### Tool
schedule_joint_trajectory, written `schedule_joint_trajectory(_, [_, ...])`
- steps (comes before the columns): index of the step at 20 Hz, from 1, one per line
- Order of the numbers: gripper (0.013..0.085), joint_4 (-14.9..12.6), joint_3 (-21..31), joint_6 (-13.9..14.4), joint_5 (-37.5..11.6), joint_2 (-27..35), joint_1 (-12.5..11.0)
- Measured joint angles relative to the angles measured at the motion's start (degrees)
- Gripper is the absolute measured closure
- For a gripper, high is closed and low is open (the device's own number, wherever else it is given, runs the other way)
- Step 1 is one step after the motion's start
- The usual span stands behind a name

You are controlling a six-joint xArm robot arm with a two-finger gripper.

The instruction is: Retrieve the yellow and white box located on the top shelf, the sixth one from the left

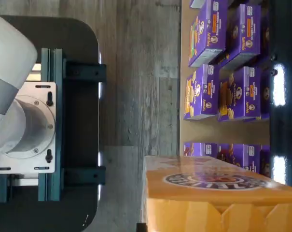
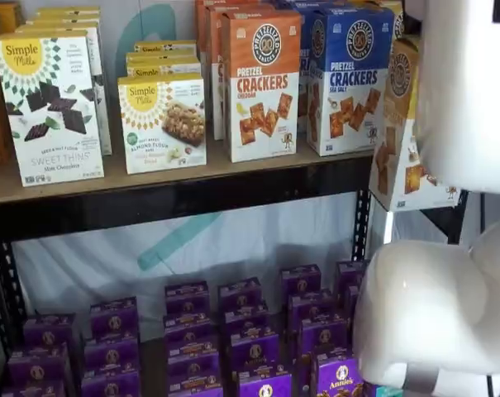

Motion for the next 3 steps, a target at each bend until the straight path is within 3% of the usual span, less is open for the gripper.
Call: schedule_joint_trajectory(3, [0.0370, -0.05, 0.42, 0.92, 0.00, -0.45, 0.93])
